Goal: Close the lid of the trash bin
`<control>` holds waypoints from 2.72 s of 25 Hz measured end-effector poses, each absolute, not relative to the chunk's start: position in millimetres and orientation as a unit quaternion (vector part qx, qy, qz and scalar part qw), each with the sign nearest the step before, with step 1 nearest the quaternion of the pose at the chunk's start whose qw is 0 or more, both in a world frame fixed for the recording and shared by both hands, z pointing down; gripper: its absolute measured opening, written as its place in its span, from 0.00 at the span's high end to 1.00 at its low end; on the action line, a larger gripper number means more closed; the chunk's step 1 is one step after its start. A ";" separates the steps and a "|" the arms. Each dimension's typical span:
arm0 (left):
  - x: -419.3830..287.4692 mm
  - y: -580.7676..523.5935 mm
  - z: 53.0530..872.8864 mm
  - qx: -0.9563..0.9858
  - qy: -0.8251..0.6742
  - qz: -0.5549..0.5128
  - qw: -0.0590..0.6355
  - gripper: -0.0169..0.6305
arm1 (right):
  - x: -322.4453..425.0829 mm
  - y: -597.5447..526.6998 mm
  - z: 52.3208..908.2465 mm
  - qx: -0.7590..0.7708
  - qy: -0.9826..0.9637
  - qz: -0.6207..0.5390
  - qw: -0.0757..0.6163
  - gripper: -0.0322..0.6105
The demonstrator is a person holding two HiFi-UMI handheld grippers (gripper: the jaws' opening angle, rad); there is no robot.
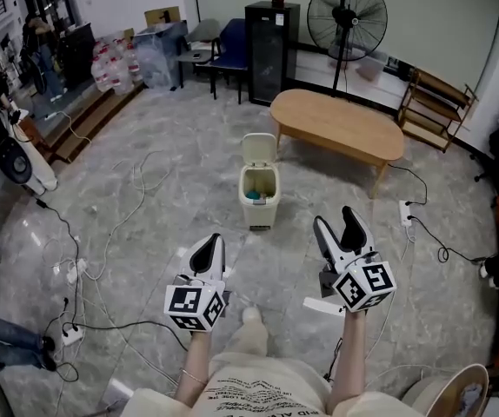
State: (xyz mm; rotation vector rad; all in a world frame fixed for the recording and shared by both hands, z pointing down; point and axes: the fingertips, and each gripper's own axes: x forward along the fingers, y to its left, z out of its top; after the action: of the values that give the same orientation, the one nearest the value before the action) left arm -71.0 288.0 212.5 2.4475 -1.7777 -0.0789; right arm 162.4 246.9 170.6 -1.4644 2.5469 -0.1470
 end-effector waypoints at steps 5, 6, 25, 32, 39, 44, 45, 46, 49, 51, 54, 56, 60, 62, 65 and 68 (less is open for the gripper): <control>-87.7 236.0 216.1 0.804 -0.591 -0.020 0.063 0.94 | 151.7 196.9 174.2 -0.492 0.863 -0.057 0.096 0.49; -90.2 226.4 217.1 0.803 -0.592 -0.018 0.064 0.94 | 149.8 187.7 176.7 -0.492 0.863 -0.060 0.094 0.49; -114.4 119.1 231.3 0.811 -0.580 -0.007 0.075 0.94 | 120.7 83.1 198.4 -0.495 0.861 -0.083 0.078 0.49; -107.2 100.7 241.8 0.821 -0.565 0.003 0.082 0.94 | 125.0 68.2 211.0 -0.507 0.854 -0.091 0.072 0.49; -101.3 62.6 252.6 0.822 -0.561 0.015 0.090 0.94 | 131.3 26.4 226.5 -0.512 0.850 -0.105 0.068 0.49; -100.5 15.3 260.9 0.825 -0.557 0.025 0.097 0.94 | 123.6 -23.2 238.1 -0.505 0.854 -0.110 0.058 0.49; -101.0 3.9 262.8 0.824 -0.558 0.026 0.099 0.94 | 122.6 -34.0 240.3 -0.503 0.855 -0.112 0.055 0.49; -102.1 -7.1 264.5 0.822 -0.560 0.027 0.103 0.94 | 121.4 -44.9 242.7 -0.500 0.857 -0.114 0.051 0.49; -104.5 -38.2 270.1 0.815 -0.567 0.029 0.116 0.94 | 115.5 -78.7 249.5 -0.489 0.864 -0.116 0.028 0.49; -103.6 -58.2 275.0 0.811 -0.570 0.032 0.126 0.94 | 112.6 -101.4 253.7 -0.483 0.867 -0.118 0.014 0.49; -103.0 -87.3 284.6 0.805 -0.576 0.037 0.140 0.94 | 108.7 -134.5 262.6 -0.477 0.871 -0.119 -0.004 0.49; -104.3 -105.9 291.5 0.800 -0.579 0.040 0.149 0.94 | 103.5 -156.0 270.6 -0.470 0.874 -0.121 -0.017 0.49; -106.8 -140.0 307.1 0.791 -0.587 0.049 0.167 0.94 | 93.0 -198.2 287.1 -0.454 0.881 -0.129 -0.038 0.49; -107.3 -157.0 314.8 0.785 -0.592 0.053 0.177 0.94 | 89.6 -218.7 295.4 -0.450 0.883 -0.125 -0.053 0.49; -108.0 -182.0 326.7 0.778 -0.596 0.060 0.191 0.94 | 84.8 -246.4 309.9 -0.443 0.885 -0.124 -0.074 0.49; -109.9 -203.6 338.6 0.771 -0.600 0.067 0.203 0.94 | 77.7 -269.7 325.0 -0.432 0.888 -0.121 -0.099 0.49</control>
State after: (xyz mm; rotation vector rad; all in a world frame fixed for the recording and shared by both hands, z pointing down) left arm -109.9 -203.6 338.6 2.1503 -1.6755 0.1870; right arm 77.7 -269.7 325.0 -1.4483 2.9811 -0.4065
